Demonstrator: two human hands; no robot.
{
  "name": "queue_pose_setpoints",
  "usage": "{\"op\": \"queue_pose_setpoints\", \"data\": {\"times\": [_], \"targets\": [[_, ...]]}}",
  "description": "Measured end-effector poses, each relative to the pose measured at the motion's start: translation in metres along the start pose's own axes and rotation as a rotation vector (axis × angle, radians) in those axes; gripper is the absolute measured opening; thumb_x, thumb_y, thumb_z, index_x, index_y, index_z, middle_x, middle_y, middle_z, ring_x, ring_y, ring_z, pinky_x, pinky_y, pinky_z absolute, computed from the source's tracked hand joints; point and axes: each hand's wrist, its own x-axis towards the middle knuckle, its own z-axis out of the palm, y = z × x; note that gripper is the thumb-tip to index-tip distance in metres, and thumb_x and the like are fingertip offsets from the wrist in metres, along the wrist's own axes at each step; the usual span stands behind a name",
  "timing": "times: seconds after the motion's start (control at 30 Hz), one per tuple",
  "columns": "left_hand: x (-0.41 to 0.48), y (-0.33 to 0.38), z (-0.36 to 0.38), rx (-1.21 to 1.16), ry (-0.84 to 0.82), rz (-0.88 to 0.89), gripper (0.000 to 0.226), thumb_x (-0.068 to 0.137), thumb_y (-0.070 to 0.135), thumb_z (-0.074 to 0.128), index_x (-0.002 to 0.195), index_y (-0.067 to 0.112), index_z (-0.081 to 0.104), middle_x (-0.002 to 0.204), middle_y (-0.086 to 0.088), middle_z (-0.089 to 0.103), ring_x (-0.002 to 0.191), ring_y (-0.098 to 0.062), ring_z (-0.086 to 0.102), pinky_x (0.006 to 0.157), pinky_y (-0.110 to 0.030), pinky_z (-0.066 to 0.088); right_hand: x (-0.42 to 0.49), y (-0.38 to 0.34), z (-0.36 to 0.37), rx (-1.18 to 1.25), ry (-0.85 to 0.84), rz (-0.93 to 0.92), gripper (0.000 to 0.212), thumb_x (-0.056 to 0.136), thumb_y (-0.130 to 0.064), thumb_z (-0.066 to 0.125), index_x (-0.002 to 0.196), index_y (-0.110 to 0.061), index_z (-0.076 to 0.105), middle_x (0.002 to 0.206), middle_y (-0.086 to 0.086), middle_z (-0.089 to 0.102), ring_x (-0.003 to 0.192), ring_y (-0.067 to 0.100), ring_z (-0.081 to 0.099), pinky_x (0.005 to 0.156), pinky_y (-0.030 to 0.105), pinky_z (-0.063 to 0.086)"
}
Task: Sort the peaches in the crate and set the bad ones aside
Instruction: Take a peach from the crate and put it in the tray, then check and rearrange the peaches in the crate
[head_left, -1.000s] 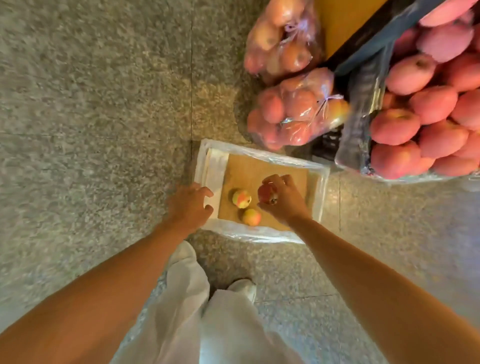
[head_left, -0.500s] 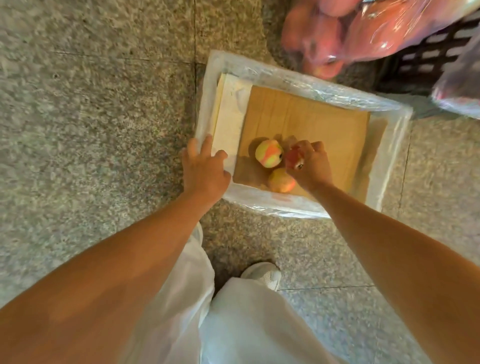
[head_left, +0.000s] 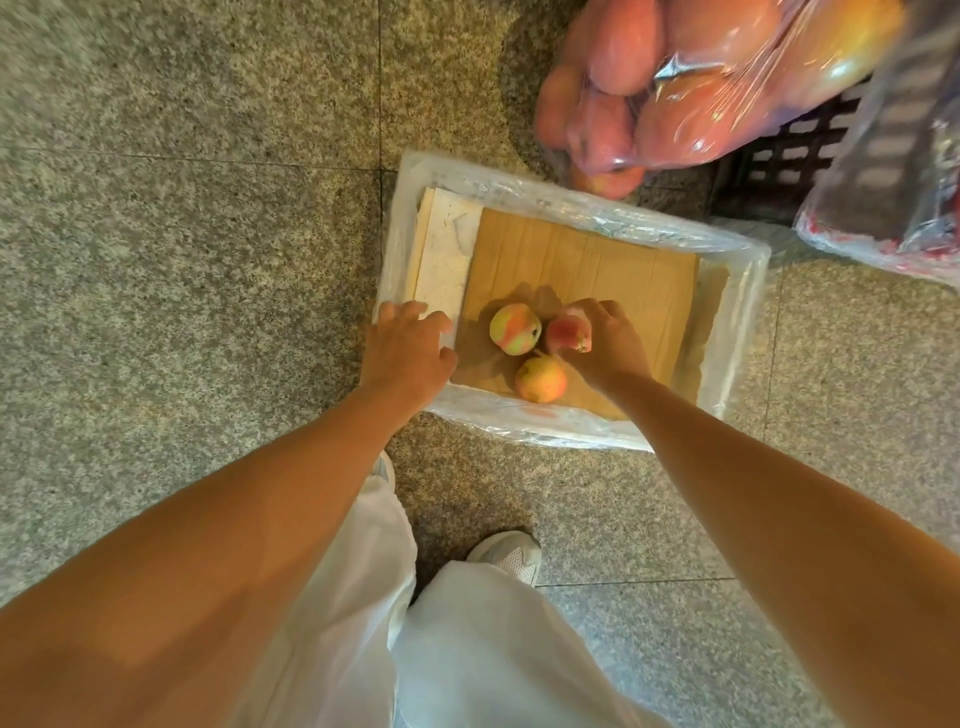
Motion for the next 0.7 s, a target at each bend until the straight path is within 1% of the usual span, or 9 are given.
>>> {"op": "queue_pose_setpoints", "data": {"times": [0.13, 0.2, 0.3, 0.43, 0.5, 0.53, 0.6, 0.67, 0.7], "targets": [[-0.029, 0.031, -0.059, -0.217, -0.025, 0.14, 0.033, 0.093, 0.017, 0.053, 0.125, 0.015, 0.058, 0.124, -0.008, 0.059, 0.11, -0.024, 0.057, 0.089, -0.034, 0.046, -0.036, -0.039, -0.066, 0.194, 0.037, -0.097, 0.031, 0.086, -0.015, 0.066, 0.117, -0.013, 0.063, 0.116, 0.007, 0.064, 0.096, 0.019, 0.063, 0.083, 0.031, 0.051], [-0.052, 0.052, -0.104, -0.261, -0.005, 0.176, 0.029, 0.092, 0.016, 0.055, 0.121, 0.016, 0.06, 0.119, -0.003, 0.064, 0.101, -0.019, 0.061, 0.082, -0.029, 0.046, -0.062, -0.067, -0.11, 0.278, 0.04, -0.141, 0.027, 0.087, -0.012, 0.067, 0.114, -0.012, 0.065, 0.107, 0.003, 0.068, 0.087, 0.014, 0.064, 0.08, 0.026, 0.051], [-0.09, 0.088, -0.185, -0.296, 0.062, 0.235, 0.024, 0.091, 0.016, 0.057, 0.115, 0.018, 0.063, 0.111, 0.001, 0.068, 0.086, -0.013, 0.061, 0.078, -0.031, 0.051, -0.107, -0.112, -0.188, 0.326, 0.068, -0.202, 0.022, 0.089, -0.012, 0.064, 0.111, -0.013, 0.067, 0.097, 0.001, 0.069, 0.082, 0.014, 0.063, 0.077, 0.023, 0.05], [-0.142, 0.138, -0.306, -0.295, 0.154, 0.294, 0.021, 0.091, 0.016, 0.057, 0.111, 0.019, 0.064, 0.105, 0.003, 0.069, 0.081, -0.015, 0.063, 0.077, -0.038, 0.053, -0.172, -0.175, -0.294, 0.367, 0.114, -0.285, 0.022, 0.089, -0.011, 0.064, 0.111, -0.013, 0.066, 0.094, 0.002, 0.069, 0.081, 0.018, 0.064, 0.077, 0.029, 0.052], [-0.166, 0.162, -0.364, -0.303, 0.191, 0.321, 0.021, 0.092, 0.014, 0.057, 0.111, 0.017, 0.064, 0.104, 0.001, 0.07, 0.084, -0.017, 0.063, 0.079, -0.038, 0.053, -0.203, -0.204, -0.343, 0.367, 0.14, -0.32, 0.021, 0.089, -0.007, 0.06, 0.108, -0.011, 0.068, 0.091, 0.007, 0.07, 0.08, 0.023, 0.064, 0.076, 0.033, 0.052], [-0.179, 0.173, -0.392, -0.307, 0.209, 0.334, 0.021, 0.092, 0.014, 0.056, 0.111, 0.016, 0.064, 0.103, 0.001, 0.07, 0.087, -0.017, 0.063, 0.081, -0.038, 0.053, -0.22, -0.218, -0.367, 0.358, 0.144, -0.332, 0.02, 0.089, -0.005, 0.058, 0.105, -0.009, 0.069, 0.091, 0.009, 0.07, 0.08, 0.025, 0.064, 0.076, 0.033, 0.051], [-0.202, 0.192, -0.445, -0.316, 0.257, 0.364, 0.021, 0.092, 0.013, 0.056, 0.11, 0.018, 0.065, 0.102, -0.001, 0.07, 0.088, -0.019, 0.064, 0.08, -0.038, 0.053, -0.252, -0.244, -0.413, 0.323, 0.148, -0.378, 0.018, 0.089, -0.003, 0.057, 0.103, -0.005, 0.068, 0.09, 0.008, 0.069, 0.079, 0.024, 0.063, 0.071, 0.025, 0.048], [-0.222, 0.21, -0.494, -0.302, 0.311, 0.398, 0.019, 0.093, 0.015, 0.054, 0.107, 0.021, 0.065, 0.1, 0.0, 0.07, 0.085, -0.019, 0.064, 0.078, -0.037, 0.052, -0.284, -0.265, -0.459, 0.325, 0.166, -0.439, 0.019, 0.09, -0.003, 0.058, 0.105, -0.005, 0.068, 0.089, 0.006, 0.068, 0.073, 0.016, 0.058, 0.065, 0.013, 0.043], [-0.232, 0.22, -0.519, -0.297, 0.344, 0.42, 0.018, 0.093, 0.016, 0.054, 0.106, 0.023, 0.065, 0.098, 0.001, 0.07, 0.084, -0.019, 0.064, 0.076, -0.037, 0.052, -0.3, -0.275, -0.483, 0.334, 0.181, -0.466, 0.02, 0.09, -0.003, 0.059, 0.106, -0.006, 0.069, 0.088, 0.007, 0.068, 0.07, 0.013, 0.057, 0.064, 0.011, 0.041]]}}
